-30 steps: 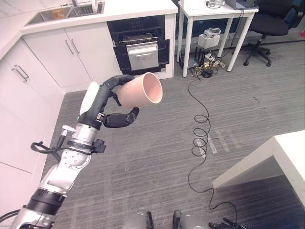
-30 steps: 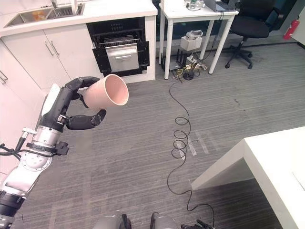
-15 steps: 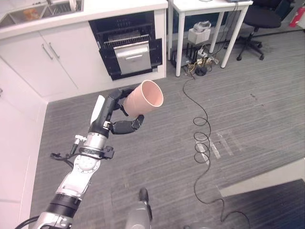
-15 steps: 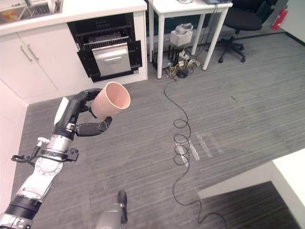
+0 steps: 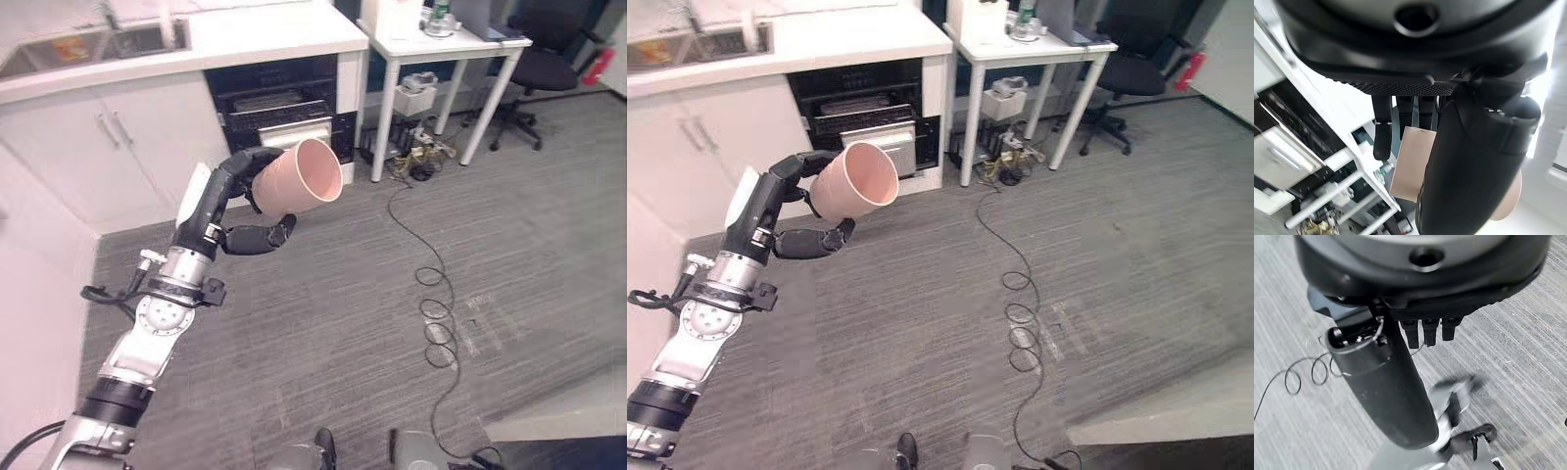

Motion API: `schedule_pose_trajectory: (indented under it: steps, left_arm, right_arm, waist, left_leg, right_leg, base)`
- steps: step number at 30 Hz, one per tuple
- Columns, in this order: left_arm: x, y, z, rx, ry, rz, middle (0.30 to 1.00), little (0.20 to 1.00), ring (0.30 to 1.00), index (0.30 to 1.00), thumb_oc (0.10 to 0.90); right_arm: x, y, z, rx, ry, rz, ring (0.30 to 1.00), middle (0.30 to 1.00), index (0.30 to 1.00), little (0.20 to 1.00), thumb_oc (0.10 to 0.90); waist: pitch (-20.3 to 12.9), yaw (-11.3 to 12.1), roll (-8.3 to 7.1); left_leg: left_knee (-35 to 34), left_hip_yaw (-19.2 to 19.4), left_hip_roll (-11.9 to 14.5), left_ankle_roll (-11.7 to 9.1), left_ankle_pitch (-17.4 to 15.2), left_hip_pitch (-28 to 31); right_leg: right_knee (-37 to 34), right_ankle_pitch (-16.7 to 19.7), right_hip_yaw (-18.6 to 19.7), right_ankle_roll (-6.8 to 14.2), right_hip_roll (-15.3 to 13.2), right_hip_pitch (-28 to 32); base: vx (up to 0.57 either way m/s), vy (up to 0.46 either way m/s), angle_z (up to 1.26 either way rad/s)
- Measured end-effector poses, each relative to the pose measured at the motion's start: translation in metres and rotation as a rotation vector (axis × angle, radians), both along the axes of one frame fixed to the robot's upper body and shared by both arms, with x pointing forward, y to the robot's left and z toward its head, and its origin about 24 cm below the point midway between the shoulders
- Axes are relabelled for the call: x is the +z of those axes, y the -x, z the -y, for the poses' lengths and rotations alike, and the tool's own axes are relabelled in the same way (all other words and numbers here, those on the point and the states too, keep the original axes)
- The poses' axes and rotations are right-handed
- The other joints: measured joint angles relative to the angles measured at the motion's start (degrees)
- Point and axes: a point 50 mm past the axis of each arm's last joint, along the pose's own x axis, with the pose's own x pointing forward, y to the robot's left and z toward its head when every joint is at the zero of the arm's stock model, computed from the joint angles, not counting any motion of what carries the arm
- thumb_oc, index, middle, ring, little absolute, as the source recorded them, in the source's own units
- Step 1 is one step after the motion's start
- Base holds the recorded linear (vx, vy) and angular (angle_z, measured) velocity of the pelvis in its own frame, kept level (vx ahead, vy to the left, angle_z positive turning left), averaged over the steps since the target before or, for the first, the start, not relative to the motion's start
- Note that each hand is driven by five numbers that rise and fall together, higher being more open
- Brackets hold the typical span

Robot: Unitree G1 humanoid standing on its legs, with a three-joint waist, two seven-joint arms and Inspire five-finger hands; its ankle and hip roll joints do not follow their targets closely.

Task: Place the dishes in the dishwasher.

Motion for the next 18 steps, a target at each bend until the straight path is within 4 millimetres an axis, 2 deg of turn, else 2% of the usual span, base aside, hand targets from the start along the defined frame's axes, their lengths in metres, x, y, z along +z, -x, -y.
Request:
schedule_pose_trajectory:
  steps: [1,2,3,5,6,7,8,9,10,11,12,13,14,15,16,17,18]
  left_arm:
    - [0.003,0.0,0.002,-0.01,0.004,0.018,0.3,0.3,0.3,0.3,0.4]
    - [0.004,0.0,0.002,-0.013,-0.005,0.018,0.3,0.3,0.3,0.3,0.4]
    - [0.001,0.0,0.001,-0.007,-0.002,0.004,0.3,0.3,0.3,0.3,0.4]
    - [-0.006,0.001,-0.002,-0.004,-0.008,-0.028,0.3,0.3,0.3,0.3,0.4]
    - [-0.011,0.003,-0.005,-0.008,0.003,-0.054,0.3,0.3,0.3,0.3,0.4]
    - [-0.015,0.006,-0.007,-0.014,0.024,-0.076,0.3,0.3,0.3,0.3,0.4]
    - [-0.025,0.012,-0.013,-0.009,0.078,-0.12,0.3,0.3,0.3,0.3,0.4]
    - [-0.036,0.017,-0.014,-0.005,0.12,-0.163,0.3,0.3,0.3,0.3,0.4]
    - [-0.039,0.018,-0.013,-0.005,0.13,-0.167,0.3,0.3,0.3,0.3,0.4]
    - [-0.041,0.019,-0.011,-0.006,0.139,-0.174,0.3,0.3,0.3,0.3,0.4]
    - [-0.043,0.019,-0.011,-0.006,0.129,-0.184,0.3,0.3,0.3,0.3,0.4]
    - [-0.04,0.019,-0.011,-0.008,0.128,-0.171,0.3,0.3,0.3,0.3,0.4]
    - [-0.033,0.018,-0.009,-0.022,0.12,-0.148,0.3,0.3,0.3,0.3,0.4]
    - [-0.026,0.016,-0.006,-0.034,0.12,-0.122,0.3,0.3,0.3,0.3,0.4]
    - [-0.025,0.015,-0.008,-0.029,0.119,-0.121,0.3,0.3,0.3,0.3,0.4]
    - [-0.026,0.015,-0.011,-0.017,0.118,-0.126,0.3,0.3,0.3,0.3,0.4]
    - [-0.024,0.015,-0.015,-0.007,0.1,-0.118,0.3,0.3,0.3,0.3,0.4]
  right_arm:
    - [-0.002,0.004,-0.002,-0.025,-0.014,-0.013,0.9,0.9,0.9,0.9,0.8]
    - [-0.003,0.003,-0.006,-0.04,-0.022,-0.02,0.9,0.9,0.9,0.9,0.8]
    - [-0.004,0.007,-0.005,-0.069,-0.024,-0.04,0.9,0.9,0.9,0.9,0.8]
    - [-0.008,0.021,-0.005,-0.145,-0.035,-0.086,0.9,0.9,0.9,0.9,0.8]
    - [-0.009,0.025,-0.007,-0.15,-0.044,-0.109,0.9,0.9,0.9,0.9,0.8]
    - [-0.009,0.03,-0.008,-0.153,-0.052,-0.124,0.9,0.9,0.9,0.9,0.8]
    - [-0.011,0.036,-0.009,-0.166,-0.06,-0.158,0.9,0.9,0.9,0.9,0.8]
    - [-0.012,0.034,-0.01,-0.161,-0.062,-0.163,0.9,0.9,0.9,0.9,0.8]
    - [-0.012,0.026,-0.011,-0.141,-0.061,-0.145,0.9,0.9,0.9,0.9,0.8]
    - [-0.011,0.02,-0.011,-0.133,-0.053,-0.125,0.9,0.9,0.9,0.9,0.8]
    - [-0.009,0.014,-0.007,-0.131,-0.031,-0.1,0.9,0.9,0.9,0.9,0.8]
    - [-0.007,0.009,-0.002,-0.134,-0.01,-0.072,0.9,0.9,0.9,0.9,0.8]
    - [-0.005,0.007,0.002,-0.157,0.001,-0.057,0.9,0.9,0.9,0.9,0.8]
    - [-0.003,0.005,0.011,-0.202,0.015,-0.061,0.9,0.9,0.9,0.9,0.8]
    - [-0.001,0.009,0.019,-0.223,0.04,-0.085,0.9,0.9,0.9,0.9,0.8]
    - [0.0,0.013,0.023,-0.223,0.054,-0.096,0.9,0.9,0.9,0.9,0.8]
    - [0.001,0.014,0.026,-0.218,0.063,-0.095,0.9,0.9,0.9,0.9,0.8]
  waist:
    - [0.1,-0.8,-2.13]
    - [1.1,-1.8,-2.97]
    - [0.9,-2.5,-3.79]
    - [1.3,-2.8,-2.28]
    - [1.0,-2.5,-1.38]
    - [0.5,-2.6,-0.42]
    - [0.0,-2.3,0.63]
    - [-0.9,-2.6,1.52]
    - [-1.3,-2.4,-0.46]
    - [-1.7,-1.7,-2.17]
    - [-2.6,0.4,-3.58]
    - [-2.9,0.9,-3.64]
    - [-2.8,1.6,-3.61]
    - [-2.1,3.4,-3.55]
    - [-1.7,4.3,-3.35]
    - [-1.7,4.5,-2.89]
    - [-1.7,4.9,-2.3]
  left_leg:
    - [1.5,-0.3,-1.9,0.1,-1.3,-0.6]
    - [3.3,-0.3,-4.0,0.2,-2.1,-0.7]
    - [5.9,-0.2,-5.1,0.4,-4.4,-0.7]
    - [9.5,-0.3,-4.7,0.9,-8.2,-0.5]
    - [10.0,0.0,-3.9,1.1,-8.9,0.7]
    - [9.4,-0.4,-3.1,0.2,-10.1,2.3]
    - [5.6,-0.4,-1.1,-1.9,-10.3,7.0]
    - [3.9,-2.4,2.8,-5.9,-9.6,12.0]
    - [8.3,-2.6,2.6,-9.8,-6.9,11.4]
    - [18.7,-0.9,3.0,-10.1,-2.9,7.2]
    - [35.0,-1.4,4.2,-9.9,8.5,-1.9]
    - [44.6,-3.1,5.3,-9.8,12.7,-8.6]
    - [51.3,-4.1,4.8,-9.3,11.6,-15.3]
    - [51.5,-3.8,2.9,-8.1,8.7,-22.0]
    - [40.2,-1.6,0.9,-7.3,7.5,-23.7]
    - [29.3,1.4,0.3,-7.0,7.5,-23.3]
    - [19.1,4.5,0.8,-6.0,8.1,-22.1]
  right_leg:
    - [-4.5,1.8,0.6,1.0,-1.7,-2.3]
    - [-5.3,4.4,3.1,2.0,-4.2,-5.2]
    - [-4.6,7.0,5.3,3.0,-5.7,-7.9]
    - [-4.2,8.9,6.7,2.5,-6.7,-9.0]
    - [-3.3,9.4,6.4,1.6,-6.8,-8.9]
    - [-2.8,9.5,5.1,1.4,-6.5,-7.9]
    - [-4.1,10.2,2.5,0.0,-4.4,-4.0]
    - [-6.3,9.9,0.0,-6.6,-0.6,2.2]
    - [-4.3,6.3,-0.6,-9.3,0.1,3.3]
    - [-3.0,4.3,-0.3,-12.0,0.2,3.9]
    - [-3.4,3.0,1.4,-12.4,0.8,5.6]
    - [-3.9,2.1,1.6,-13.5,2.2,6.9]
    - [-4.7,0.7,2.0,-13.4,3.6,8.3]
    - [-6.5,0.1,2.9,-13.7,4.6,10.8]
    - [-8.2,-0.4,3.3,-12.9,5.0,14.3]
    - [-9.4,-1.8,2.4,-11.1,5.5,17.5]
    - [-11.2,-2.7,1.7,-10.0,6.4,20.2]
  base:
    - [0.62,-0.443,0.78]
    - [0.5,-0.335,0.65]
    - [0.47,-0.32,0.51]
    - [0.35,-0.24,0.29]
    - [0.34,-0.234,0.12]
    - [0.4,-0.284,-0.19]
    - [0.6,-0.494,-0.37]
    - [0.61,-0.533,-0.35]
    - [0.57,-0.537,-0.39]
    - [0.32,-0.307,-0.67]
    - [0.3,-0.235,-0.81]
    - [0.36,-0.155,-0.61]
    - [0.31,-0.064,-0.43]
    - [0.42,0.016,-0.49]
    - [0.42,0.088,-0.59]
    - [0.53,0.156,-0.49]
    - [0.49,0.207,-0.61]
